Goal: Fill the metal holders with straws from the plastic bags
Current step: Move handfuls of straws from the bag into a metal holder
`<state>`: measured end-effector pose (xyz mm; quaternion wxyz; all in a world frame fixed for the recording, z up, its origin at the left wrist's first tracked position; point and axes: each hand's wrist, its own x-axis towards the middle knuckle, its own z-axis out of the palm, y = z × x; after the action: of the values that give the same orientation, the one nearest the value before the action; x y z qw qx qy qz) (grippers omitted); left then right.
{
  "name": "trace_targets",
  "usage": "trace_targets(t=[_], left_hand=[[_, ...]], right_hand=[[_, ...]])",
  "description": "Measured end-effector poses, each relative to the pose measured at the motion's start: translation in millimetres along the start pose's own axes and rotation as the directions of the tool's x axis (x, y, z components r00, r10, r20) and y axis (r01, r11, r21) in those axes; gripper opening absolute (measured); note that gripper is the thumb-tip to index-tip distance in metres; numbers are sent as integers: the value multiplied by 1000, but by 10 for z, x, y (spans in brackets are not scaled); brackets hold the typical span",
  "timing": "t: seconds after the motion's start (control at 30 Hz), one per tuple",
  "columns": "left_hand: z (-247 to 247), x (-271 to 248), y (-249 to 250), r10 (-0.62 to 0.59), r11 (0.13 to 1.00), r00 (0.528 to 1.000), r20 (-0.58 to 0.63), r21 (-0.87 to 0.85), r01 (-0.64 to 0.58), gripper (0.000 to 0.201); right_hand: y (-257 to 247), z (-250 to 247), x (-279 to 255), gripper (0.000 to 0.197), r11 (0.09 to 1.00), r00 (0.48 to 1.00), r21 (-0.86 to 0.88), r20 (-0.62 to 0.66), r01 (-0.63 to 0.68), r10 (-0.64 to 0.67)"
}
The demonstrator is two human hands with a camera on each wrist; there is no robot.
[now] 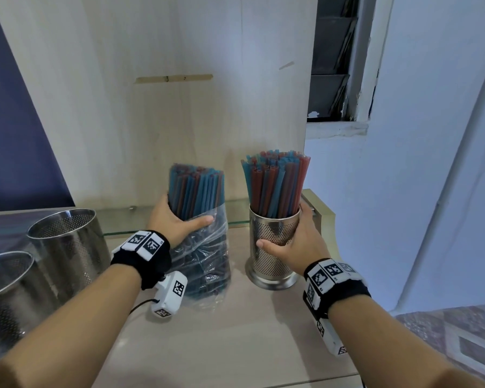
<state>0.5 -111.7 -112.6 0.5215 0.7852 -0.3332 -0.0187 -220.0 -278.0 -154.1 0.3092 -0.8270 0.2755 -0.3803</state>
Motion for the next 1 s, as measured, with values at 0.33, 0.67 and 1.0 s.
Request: trace_targets(t=[0.33, 0.67, 1.0], left_hand=[[28, -142, -154, 35, 999, 995, 92, 20, -37, 110], [83, -160, -269, 23, 999, 997, 77, -32, -21, 108], [82, -185, -239, 12, 1000, 997, 74, -28, -10, 109]], right_hand=[[-36, -36, -7, 110, 997, 1000, 71, 6, -27, 27], [88, -401, -50, 110, 998, 996, -18, 73, -52, 53], [124, -465, 25, 101, 990, 990, -20, -4, -140, 140]])
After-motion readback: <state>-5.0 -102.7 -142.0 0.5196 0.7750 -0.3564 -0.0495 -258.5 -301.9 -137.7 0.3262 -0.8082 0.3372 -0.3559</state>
